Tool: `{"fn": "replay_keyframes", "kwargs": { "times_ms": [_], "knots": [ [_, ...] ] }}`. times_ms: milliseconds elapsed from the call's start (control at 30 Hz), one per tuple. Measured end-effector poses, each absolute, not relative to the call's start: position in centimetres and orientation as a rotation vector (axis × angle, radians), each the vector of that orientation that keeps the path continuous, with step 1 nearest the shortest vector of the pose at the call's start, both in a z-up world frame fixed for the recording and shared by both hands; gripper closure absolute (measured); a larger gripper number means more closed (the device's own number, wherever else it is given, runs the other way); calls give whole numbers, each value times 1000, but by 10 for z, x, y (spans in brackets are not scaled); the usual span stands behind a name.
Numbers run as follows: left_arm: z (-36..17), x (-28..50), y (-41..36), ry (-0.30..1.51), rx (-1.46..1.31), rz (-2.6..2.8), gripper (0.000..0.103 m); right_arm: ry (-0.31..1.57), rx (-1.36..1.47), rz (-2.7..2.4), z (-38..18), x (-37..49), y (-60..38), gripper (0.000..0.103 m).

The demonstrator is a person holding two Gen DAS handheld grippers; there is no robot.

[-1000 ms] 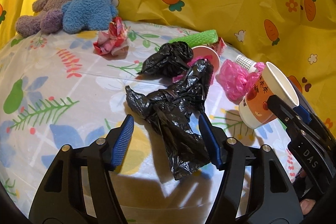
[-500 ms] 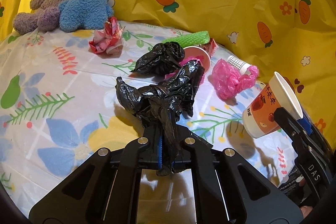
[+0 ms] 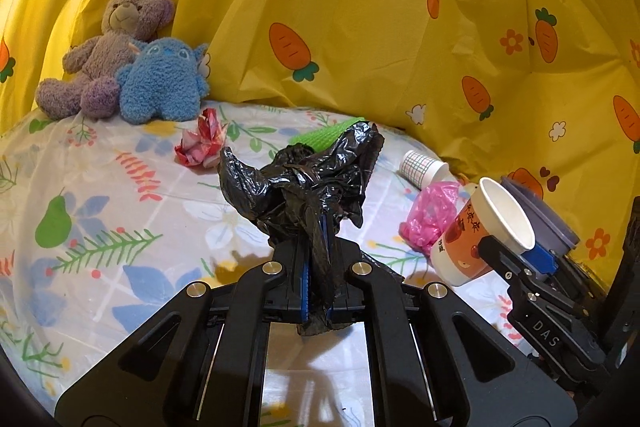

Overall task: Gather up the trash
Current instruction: 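Carry the orange cup and black bag over the grey bin with both grippers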

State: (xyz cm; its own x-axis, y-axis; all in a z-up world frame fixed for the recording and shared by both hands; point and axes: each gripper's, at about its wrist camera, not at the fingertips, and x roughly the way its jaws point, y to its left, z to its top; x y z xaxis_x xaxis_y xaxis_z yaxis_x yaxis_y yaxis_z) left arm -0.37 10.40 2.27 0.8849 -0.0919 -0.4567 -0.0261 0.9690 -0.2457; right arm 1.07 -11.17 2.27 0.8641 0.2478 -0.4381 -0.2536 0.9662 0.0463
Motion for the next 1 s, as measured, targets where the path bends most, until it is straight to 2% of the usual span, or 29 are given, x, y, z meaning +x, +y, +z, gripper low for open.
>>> {"fn": "replay_keyframes", "kwargs": {
  "times_ms": [633,1000],
  "knots": [
    [55,-5,86,419,-265,-140,99,409,20,234,37,6,-148,49],
    [72,29,20,412,-204,-282,99,343,14,98,57,11,-203,49]
  ]
}}
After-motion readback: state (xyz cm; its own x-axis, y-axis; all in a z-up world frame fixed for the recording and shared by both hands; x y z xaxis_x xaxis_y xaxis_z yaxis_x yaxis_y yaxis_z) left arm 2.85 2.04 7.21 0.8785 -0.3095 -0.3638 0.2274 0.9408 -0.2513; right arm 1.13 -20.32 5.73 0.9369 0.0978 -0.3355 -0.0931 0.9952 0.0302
